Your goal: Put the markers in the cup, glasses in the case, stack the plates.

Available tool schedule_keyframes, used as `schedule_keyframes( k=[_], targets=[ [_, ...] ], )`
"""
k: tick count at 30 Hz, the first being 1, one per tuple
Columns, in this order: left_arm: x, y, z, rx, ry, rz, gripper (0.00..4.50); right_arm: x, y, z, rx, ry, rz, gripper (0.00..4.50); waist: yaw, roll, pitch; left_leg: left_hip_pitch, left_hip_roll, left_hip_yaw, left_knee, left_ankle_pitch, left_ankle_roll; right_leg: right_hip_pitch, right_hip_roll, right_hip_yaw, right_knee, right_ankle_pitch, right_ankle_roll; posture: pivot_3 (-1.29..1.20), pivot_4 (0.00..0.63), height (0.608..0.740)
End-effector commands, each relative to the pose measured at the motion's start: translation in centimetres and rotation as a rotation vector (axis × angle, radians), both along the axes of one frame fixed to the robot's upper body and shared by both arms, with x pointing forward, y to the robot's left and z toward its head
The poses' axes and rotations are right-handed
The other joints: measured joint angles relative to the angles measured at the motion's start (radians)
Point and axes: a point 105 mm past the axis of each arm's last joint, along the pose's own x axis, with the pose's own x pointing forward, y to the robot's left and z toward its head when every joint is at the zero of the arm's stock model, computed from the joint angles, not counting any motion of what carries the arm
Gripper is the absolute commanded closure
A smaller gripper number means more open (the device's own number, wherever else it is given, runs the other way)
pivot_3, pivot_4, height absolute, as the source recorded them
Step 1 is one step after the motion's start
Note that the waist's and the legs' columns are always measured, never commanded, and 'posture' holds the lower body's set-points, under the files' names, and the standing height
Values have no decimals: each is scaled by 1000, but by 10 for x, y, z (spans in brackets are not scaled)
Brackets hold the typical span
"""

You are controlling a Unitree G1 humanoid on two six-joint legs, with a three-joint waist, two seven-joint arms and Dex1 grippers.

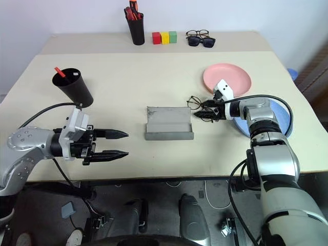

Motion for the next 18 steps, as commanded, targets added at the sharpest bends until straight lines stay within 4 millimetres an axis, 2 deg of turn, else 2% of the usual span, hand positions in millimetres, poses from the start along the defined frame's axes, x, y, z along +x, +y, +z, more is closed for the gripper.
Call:
schedule_keyframes(
  k=[1,2,4,6,10,11,18],
  targets=[
    [-6,-1,9,-4,-41,-1,1699,7,8,17,14,-58,15,854,-1,0,0,0,0,0,0,0,0,0,0,0,0,0,0,0,150,740],
    [-6,0,10,-6,-41,5,1699,7,10,16,15,-55,19,854,-1,0,0,0,0,0,0,0,0,0,0,0,0,0,0,0,150,740],
    [-6,0,10,-10,-43,13,1605,7,12,15,12,-50,21,1394,-1,0,0,0,0,0,0,0,0,0,0,0,0,0,0,0,150,740],
    [-6,-1,10,-12,-46,20,1605,7,13,13,8,-48,21,2242,-1,0,0,0,0,0,0,0,0,0,0,0,0,0,0,0,150,740],
    [-5,-2,9,-11,-55,26,1605,7,11,10,-6,-46,14,4281,-1,0,0,0,0,0,0,0,0,0,0,0,0,0,0,0,150,740],
    [-5,-3,9,-12,-56,26,1605,7,10,10,-14,-49,12,4458,-2,0,0,1,0,0,0,0,0,1,0,0,0,0,0,0,150,740],
    [0,-5,10,-26,-64,37,1605,9,0,10,-32,-81,-26,4458,-1,0,0,5,0,0,0,0,0,5,0,0,0,-1,-2,0,150,740]
  ],
)
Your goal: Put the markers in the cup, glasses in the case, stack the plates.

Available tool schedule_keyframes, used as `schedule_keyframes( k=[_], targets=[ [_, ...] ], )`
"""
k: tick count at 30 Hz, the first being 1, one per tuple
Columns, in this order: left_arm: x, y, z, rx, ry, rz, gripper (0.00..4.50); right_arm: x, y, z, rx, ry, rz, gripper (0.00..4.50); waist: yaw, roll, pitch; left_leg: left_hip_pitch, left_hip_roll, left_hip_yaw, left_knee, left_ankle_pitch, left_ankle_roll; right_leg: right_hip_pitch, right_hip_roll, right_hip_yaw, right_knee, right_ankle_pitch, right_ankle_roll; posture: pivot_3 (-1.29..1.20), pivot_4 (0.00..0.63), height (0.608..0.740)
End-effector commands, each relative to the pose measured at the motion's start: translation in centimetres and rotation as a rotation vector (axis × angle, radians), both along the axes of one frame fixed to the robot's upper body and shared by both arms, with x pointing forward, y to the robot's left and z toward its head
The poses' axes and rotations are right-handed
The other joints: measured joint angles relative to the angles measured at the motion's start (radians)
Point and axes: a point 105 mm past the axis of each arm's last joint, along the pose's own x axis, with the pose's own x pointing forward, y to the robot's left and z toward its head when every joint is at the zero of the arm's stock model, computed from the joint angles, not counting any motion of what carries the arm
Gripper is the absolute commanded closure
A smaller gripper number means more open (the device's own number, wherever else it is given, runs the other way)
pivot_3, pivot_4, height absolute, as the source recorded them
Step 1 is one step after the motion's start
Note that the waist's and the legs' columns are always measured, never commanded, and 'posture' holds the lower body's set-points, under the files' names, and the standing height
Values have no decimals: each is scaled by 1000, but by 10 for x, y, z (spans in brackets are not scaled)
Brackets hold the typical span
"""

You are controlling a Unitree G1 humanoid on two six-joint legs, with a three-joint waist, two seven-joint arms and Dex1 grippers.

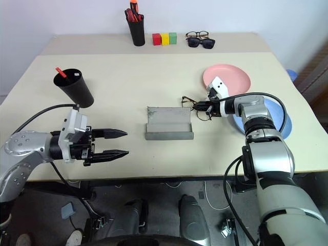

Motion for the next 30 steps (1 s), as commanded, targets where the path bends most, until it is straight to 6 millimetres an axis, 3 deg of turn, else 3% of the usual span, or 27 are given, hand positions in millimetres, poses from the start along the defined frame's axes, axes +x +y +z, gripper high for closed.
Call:
schedule_keyframes(
  k=[1,4,7,10,14,19,21,26,30],
  targets=[
    [0,-5,7,-19,-38,-18,1605,2,-13,5,-16,-40,-46,4458,1,0,0,0,0,0,0,0,0,0,0,0,0,0,0,0,150,740],
    [2,-6,7,-28,-42,-17,1605,5,-18,16,-11,-84,-65,4458,1,0,0,0,0,0,0,0,0,0,0,0,0,0,0,0,150,740],
    [4,-8,6,-34,-43,-17,1605,10,-19,44,29,-186,-60,4458,1,0,0,0,0,0,0,0,0,0,0,0,0,0,0,0,150,740],
    [6,-9,5,-45,-38,-21,1605,8,-7,76,112,-271,13,4458,-2,1,1,-1,0,0,-1,0,0,-1,0,0,0,0,0,0,150,740],
    [8,-9,5,-52,-25,-32,1605,-16,27,102,206,-288,250,4458,-5,3,2,-1,0,0,-2,0,0,-3,1,0,2,2,3,0,150,740],
    [10,-6,6,-39,-24,-39,1605,-52,66,100,254,-257,438,4458,4,3,1,-1,0,-2,-2,0,0,-3,1,-1,3,2,4,0,150,740],
    [12,-1,6,-37,-23,-22,1605,-61,78,89,246,-238,476,4458,6,3,2,-2,0,-2,-2,0,0,-3,0,-1,3,1,3,0,150,740],
    [12,10,1,-4,-23,15,1605,-72,102,67,273,-212,508,4458,3,3,2,-3,0,-1,-1,0,0,-5,0,-1,3,1,1,0,150,740],
    [10,12,1,0,-27,26,1605,-70,110,53,249,-224,499,4458,3,3,2,-4,0,-1,-2,0,0,-6,0,-1,3,0,1,0,150,740]
  ],
)
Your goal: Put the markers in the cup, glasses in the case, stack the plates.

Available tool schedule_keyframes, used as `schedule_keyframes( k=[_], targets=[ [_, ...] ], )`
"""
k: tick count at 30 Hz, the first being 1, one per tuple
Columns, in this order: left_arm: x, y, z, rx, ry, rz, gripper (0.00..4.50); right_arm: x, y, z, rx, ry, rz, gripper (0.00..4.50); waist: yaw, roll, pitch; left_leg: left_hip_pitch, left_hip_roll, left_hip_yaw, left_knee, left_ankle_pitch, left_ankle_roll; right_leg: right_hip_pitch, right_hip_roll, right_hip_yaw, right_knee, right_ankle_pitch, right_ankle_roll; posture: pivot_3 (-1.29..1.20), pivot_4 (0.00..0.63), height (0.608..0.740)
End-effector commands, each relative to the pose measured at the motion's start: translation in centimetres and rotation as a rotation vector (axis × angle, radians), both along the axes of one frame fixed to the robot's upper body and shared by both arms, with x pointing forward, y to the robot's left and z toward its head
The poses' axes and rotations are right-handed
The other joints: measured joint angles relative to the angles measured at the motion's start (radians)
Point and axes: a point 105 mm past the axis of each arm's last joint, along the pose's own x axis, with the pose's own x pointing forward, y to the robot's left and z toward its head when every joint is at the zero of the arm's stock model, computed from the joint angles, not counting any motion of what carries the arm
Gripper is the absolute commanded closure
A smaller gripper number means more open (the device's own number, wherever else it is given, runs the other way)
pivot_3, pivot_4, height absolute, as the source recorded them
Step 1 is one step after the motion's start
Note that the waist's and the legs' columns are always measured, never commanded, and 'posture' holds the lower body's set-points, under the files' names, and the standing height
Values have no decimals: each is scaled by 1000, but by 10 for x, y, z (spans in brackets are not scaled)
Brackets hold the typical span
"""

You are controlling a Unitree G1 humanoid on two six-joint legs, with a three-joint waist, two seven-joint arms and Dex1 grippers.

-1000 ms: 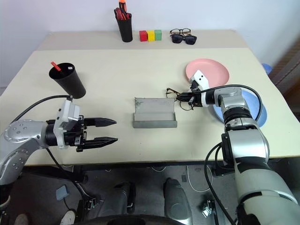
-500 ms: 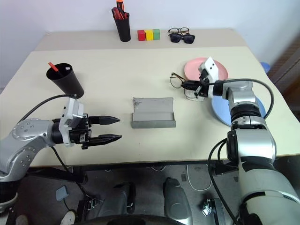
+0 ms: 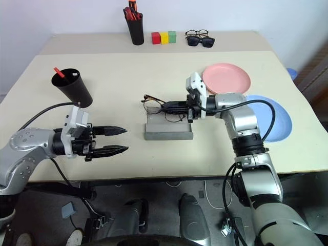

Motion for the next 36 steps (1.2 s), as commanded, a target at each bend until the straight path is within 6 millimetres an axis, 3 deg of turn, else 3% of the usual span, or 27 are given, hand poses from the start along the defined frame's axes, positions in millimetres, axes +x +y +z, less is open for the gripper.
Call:
schedule_keyframes(
  k=[1,16,22,25,30,32,36],
  targets=[
    [-3,4,10,8,-53,10,1605,1,6,3,-13,-79,-1,4458,1,0,0,0,0,0,0,0,0,0,0,0,0,0,0,0,150,740],
    [-26,21,18,-57,-10,-18,1605,8,-10,-21,-144,-69,-12,4458,0,0,0,-1,0,0,0,0,0,-2,0,0,0,0,0,0,150,740],
    [-30,33,7,30,20,-67,1605,6,-18,-31,-200,-16,-14,4458,0,0,0,-2,0,1,0,0,0,-2,0,0,-1,0,-1,0,150,740],
    [-27,35,5,47,11,-81,1605,6,-21,-39,-223,7,-21,3512,1,0,0,-2,0,1,0,0,0,-3,0,0,-1,0,-1,0,150,740],
    [-15,36,9,33,-17,-70,1605,5,-31,-43,-248,9,-50,1095,2,0,0,-2,0,1,0,0,0,-3,0,0,-1,0,-1,0,150,740],
    [-7,35,12,16,-28,-42,1605,3,-35,-40,-242,20,-56,1095,3,0,0,-3,0,1,0,0,0,-3,0,0,-1,0,-1,0,150,740],
    [27,26,17,2,-120,60,1605,-7,-54,-8,-164,-19,-118,1095,10,0,0,-3,0,1,0,0,0,-3,0,0,0,0,0,0,150,740]
  ],
)
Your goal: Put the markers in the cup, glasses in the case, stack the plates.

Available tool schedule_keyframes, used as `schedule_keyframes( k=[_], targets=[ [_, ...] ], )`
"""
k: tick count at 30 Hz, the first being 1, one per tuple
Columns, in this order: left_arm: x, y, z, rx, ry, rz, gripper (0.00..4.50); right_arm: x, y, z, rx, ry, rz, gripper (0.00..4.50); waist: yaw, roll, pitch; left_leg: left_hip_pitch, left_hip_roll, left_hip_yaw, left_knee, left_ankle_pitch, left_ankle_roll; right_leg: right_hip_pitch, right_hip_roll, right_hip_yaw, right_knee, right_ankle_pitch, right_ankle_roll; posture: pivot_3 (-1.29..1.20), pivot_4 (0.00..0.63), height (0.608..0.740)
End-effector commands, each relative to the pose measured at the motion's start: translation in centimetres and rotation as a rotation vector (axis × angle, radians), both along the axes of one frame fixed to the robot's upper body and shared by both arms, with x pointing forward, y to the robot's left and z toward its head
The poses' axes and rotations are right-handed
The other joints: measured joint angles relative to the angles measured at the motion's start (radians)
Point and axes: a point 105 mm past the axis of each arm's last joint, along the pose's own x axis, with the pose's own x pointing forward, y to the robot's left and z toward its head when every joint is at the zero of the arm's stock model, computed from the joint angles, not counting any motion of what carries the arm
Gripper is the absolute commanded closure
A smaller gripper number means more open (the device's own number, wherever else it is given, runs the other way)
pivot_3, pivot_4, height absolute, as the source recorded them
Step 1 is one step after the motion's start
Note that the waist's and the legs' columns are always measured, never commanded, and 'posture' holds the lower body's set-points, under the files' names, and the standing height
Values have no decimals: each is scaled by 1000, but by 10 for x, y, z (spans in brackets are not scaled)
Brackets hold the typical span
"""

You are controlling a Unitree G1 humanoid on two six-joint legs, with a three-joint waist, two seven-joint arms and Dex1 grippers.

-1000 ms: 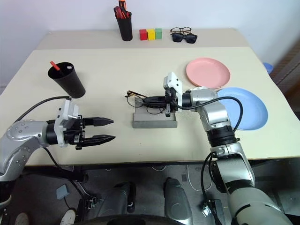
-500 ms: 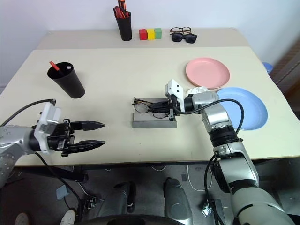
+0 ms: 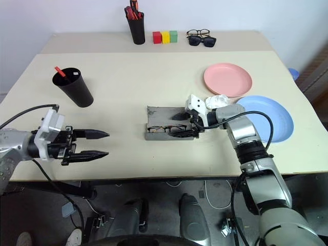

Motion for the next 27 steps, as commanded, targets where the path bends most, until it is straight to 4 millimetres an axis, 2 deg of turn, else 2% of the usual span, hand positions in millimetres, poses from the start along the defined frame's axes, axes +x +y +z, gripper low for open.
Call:
schedule_keyframes(
  k=[1,4,7,11,14,17,21,27],
  targets=[
    [27,-10,6,13,-98,66,1605,-14,-17,42,75,-97,-32,1095,12,0,0,0,0,0,0,0,0,0,0,0,0,1,2,0,150,740],
    [48,-20,7,25,-123,86,1605,-33,-36,45,59,-108,-87,1095,29,-1,-1,0,0,0,0,0,0,0,0,0,0,1,3,0,150,740],
    [83,-39,11,38,-177,110,2406,-55,-63,42,40,-210,-192,1030,52,-2,-1,-1,-1,-1,0,0,0,1,0,-1,-2,1,3,0,150,740],
    [125,-65,25,27,-244,160,4461,-85,-87,32,25,-230,-291,1030,54,-3,-1,-2,-1,0,3,0,0,3,-1,0,-5,1,3,0,150,740],
    [150,-84,28,93,-295,153,4461,-110,-104,17,-10,-199,-363,1030,51,-4,-2,-2,-2,0,3,0,0,5,-1,0,-6,1,3,0,150,740],
    [162,-97,23,190,-323,110,4461,-129,-120,4,-63,-186,-430,1030,44,-5,-2,-1,-1,0,2,0,1,5,0,0,-7,0,1,0,150,740],
    [168,-112,10,331,-326,30,4461,-147,-134,-6,-90,-199,-524,1030,44,-5,-1,-1,-1,1,2,-1,1,4,0,0,-7,-1,0,0,150,740],
    [164,-125,-5,492,-332,-102,4461,-157,-144,-13,-102,-246,-600,1030,49,-7,-1,-2,-1,1,2,-1,1,4,-1,1,-8,-1,1,0,150,740]
  ],
)
